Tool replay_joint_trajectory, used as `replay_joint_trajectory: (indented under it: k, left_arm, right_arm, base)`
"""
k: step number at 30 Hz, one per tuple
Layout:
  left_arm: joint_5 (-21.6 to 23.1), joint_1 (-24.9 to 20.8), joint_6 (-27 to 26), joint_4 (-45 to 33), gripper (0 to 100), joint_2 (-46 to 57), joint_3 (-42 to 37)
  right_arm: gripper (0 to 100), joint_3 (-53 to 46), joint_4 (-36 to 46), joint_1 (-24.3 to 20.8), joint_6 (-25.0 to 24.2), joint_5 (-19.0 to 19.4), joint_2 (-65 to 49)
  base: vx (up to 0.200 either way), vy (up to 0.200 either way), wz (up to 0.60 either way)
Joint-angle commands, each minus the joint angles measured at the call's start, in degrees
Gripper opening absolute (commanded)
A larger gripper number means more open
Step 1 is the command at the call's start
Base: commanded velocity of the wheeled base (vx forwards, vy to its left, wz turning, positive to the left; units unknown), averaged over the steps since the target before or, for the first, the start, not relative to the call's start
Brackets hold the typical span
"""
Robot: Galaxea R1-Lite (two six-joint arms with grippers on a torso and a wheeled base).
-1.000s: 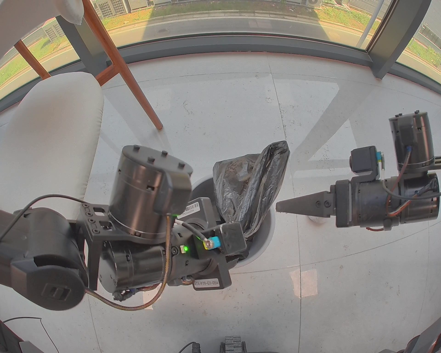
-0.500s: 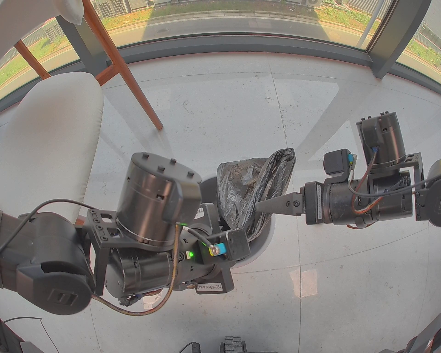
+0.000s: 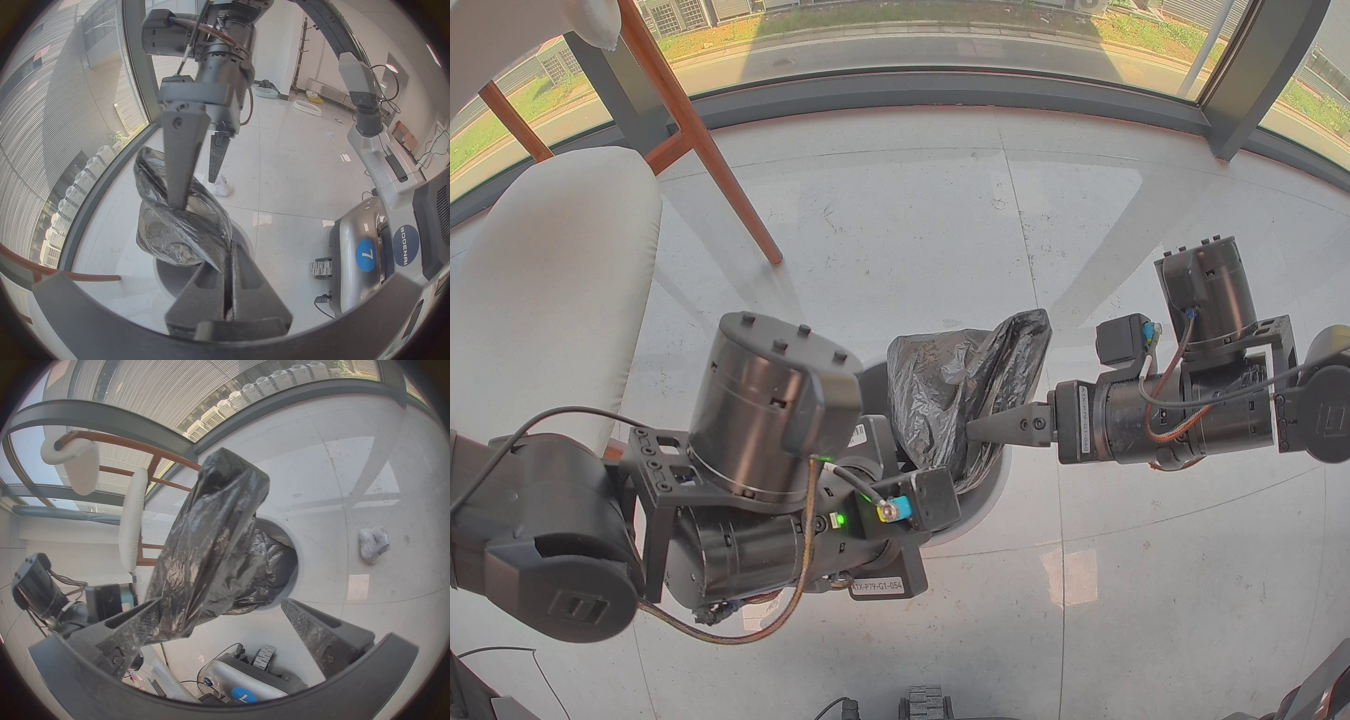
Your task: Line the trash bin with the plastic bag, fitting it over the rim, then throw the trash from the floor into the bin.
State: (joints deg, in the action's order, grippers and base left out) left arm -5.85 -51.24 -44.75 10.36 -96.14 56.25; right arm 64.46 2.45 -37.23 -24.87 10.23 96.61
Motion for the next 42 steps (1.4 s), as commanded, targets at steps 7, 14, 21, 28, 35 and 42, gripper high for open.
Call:
replay_joint_trajectory:
  k: [7, 14, 21, 28, 35, 42]
  left_arm:
    - [-1.62, 0.26, 0.1, -0.08, 0, 0.07, -0.09]
    - [-2.67, 0.35, 0.28, -0.34, 0, 0.25, -0.09]
    - [-2.67, 0.35, 0.28, -0.34, 0, 0.6, -0.26]
    - [-2.59, 0.26, 0.45, -0.43, 0, 0.6, -0.35]
    - [-2.76, 0.17, 3.53, -0.34, 0, 0.51, -0.09]
    - [-2.85, 0.35, 3.62, -0.43, 0, 0.42, -0.17]
  right_arm:
    - [100, -3.38, -0.08, 0.58, 0.17, -2.14, -0.55]
    - [100, -5.58, -0.08, 2.6, 0.52, -6.01, -0.63]
    - [100, -3.56, -0.78, 5.94, 1.14, -6.18, 0.77]
    - [100, 0.14, -0.69, 8.84, 5.97, -8.38, 1.83]
    - [100, 0.66, -1.57, 9.02, 8.7, -9.88, 2.88]
    - [100, 1.81, -6.05, 8.23, 8.87, -9.88, 4.99]
  base:
    - [0.0, 0.0, 0.0]
    - [0.0, 0.0, 0.0]
    - [0.0, 0.0, 0.0]
    - [0.0, 0.0, 0.0]
    - [0.0, 0.0, 0.0]
    - [0.0, 0.0, 0.0]
